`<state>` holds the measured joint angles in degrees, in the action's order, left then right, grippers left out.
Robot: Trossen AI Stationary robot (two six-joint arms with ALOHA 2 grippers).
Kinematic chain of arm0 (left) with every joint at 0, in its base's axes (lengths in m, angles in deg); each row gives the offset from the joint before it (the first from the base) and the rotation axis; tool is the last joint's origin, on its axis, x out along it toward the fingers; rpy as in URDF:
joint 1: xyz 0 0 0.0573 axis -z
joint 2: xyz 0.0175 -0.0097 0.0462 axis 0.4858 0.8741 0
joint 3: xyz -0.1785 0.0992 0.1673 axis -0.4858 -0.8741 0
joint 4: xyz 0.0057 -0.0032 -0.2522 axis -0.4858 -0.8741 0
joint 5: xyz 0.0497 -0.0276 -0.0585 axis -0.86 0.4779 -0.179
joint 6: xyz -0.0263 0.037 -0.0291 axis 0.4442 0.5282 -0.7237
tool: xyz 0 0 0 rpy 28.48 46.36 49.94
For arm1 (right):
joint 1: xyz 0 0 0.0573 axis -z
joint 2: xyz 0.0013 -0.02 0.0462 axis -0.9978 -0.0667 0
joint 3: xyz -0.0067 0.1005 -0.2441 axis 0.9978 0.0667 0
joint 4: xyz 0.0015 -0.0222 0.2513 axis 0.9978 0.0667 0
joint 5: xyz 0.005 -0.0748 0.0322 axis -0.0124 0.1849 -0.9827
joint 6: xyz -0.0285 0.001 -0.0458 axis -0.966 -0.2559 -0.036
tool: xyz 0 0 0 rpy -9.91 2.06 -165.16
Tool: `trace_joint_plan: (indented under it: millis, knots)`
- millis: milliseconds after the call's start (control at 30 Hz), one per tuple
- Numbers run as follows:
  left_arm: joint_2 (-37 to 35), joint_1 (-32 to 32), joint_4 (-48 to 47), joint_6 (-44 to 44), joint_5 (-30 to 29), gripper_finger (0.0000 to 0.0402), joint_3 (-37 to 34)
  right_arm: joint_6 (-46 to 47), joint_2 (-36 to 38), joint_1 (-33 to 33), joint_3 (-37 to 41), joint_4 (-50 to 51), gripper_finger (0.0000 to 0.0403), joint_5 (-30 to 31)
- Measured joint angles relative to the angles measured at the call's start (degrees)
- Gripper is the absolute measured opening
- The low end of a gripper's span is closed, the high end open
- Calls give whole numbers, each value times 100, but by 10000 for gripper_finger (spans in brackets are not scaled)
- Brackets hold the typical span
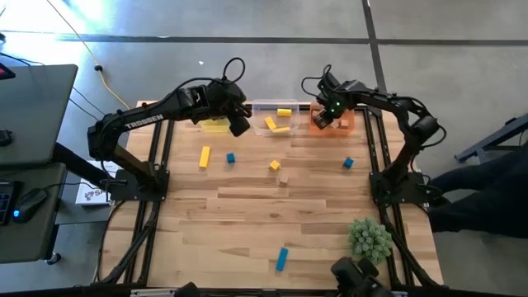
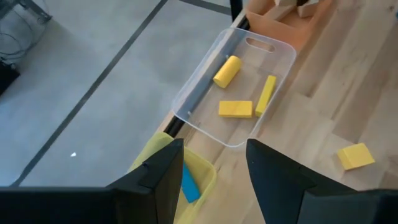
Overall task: Sort & place blocks by color
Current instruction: Put the brown block into the orange bin, then put the blue block into the yellow bin
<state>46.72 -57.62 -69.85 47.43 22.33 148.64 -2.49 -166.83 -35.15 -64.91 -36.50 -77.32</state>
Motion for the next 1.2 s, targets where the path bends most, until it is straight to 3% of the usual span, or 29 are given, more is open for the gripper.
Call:
trace_joint_plan:
  millis: [233,467,567,967,1200]
  knots:
    - [0,2,0,-27,219,165,-1,106,-108,0,1,10,97,316]
    - [0,2,0,-181,219,165,-1,295,-93,-2,0,186,221,554]
    - [0,2,0,-264,221,165,1,516,-80,-4,0,281,246,370]
    - [0,37,-161,-795,400,166,0,983,530,-323,0,335,216,145]
    - [0,279,-308,-1212,1469,166,0,1559,1205,-828,-1,476,200,126]
